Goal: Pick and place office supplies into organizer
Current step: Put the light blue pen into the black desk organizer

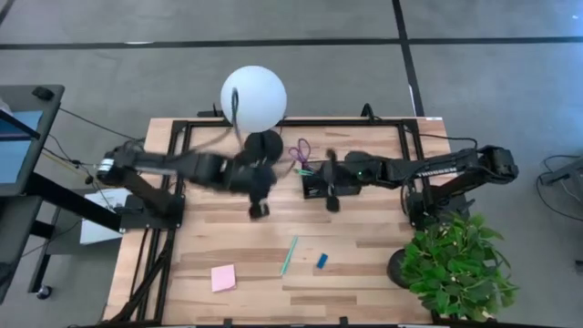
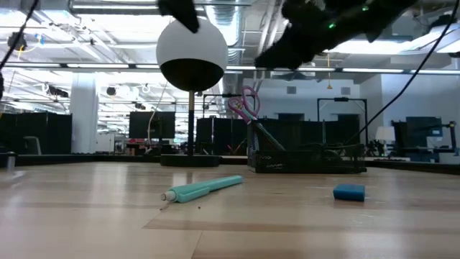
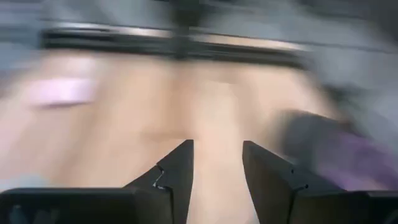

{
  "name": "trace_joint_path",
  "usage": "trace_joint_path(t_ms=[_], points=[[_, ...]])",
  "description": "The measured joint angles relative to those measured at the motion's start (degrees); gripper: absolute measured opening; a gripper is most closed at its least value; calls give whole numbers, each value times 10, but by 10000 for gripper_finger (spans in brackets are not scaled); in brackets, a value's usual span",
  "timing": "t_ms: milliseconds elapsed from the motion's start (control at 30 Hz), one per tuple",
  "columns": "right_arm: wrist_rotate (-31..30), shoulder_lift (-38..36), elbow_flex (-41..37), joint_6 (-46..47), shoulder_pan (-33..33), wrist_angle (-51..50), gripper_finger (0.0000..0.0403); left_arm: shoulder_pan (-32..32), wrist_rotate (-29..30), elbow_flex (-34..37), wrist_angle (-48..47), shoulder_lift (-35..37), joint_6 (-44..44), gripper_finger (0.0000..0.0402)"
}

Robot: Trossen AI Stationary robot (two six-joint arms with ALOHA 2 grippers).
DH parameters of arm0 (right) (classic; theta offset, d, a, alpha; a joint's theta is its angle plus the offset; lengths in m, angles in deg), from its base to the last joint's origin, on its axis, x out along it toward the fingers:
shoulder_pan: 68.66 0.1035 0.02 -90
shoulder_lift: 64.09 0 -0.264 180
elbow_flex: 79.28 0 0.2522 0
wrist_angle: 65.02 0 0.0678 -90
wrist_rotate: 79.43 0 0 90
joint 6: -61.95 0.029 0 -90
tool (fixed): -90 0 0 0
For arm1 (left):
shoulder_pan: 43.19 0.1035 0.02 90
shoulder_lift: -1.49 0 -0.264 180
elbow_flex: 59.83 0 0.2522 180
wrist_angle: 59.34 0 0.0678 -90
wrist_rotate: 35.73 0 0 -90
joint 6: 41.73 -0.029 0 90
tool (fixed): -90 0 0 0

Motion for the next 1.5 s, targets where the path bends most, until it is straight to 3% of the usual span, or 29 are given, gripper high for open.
trace_joint_path(t_ms=[100, 200, 300, 400, 500, 600, 700, 900, 1167, 1333, 1500], points=[[158, 1, 0, -34, 3, -8, 131, -76, 115, 94, 60, 30, 89, 87], [230, 24, 0, -71, 13, 0, 131, -137, 188, 203, 149, 48, 229, 87], [280, 55, 1, -95, 21, 33, 131, -175, 193, 290, 274, 46, 350, 87], [298, 101, 0, -109, 30, 43, 131, -188, 178, 349, 409, 35, 368, 87], [281, 152, 2, -99, 34, 54, 131, -181, 162, 373, 460, 22, 352, 87], [247, 203, 4, -20, 35, 57, 131, -177, 157, 376, 461, 11, 357, 87], [255, 251, 11, 40, 35, 80, 131, -179, 157, 377, 458, -3, 360, 87], [367, 309, 50, -50, 56, 159, 131, -199, 150, 377, 454, -14, 396, 87], [346, 383, 103, -226, 98, 165, 131, -281, 239, 376, 418, -13, 491, 87], [337, 418, 140, -268, 104, 165, 131, -327, 296, 376, 365, -13, 574, 87], [375, 421, 169, -270, 87, 127, 131, -349, 305, 376, 328, -13, 627, 87]])
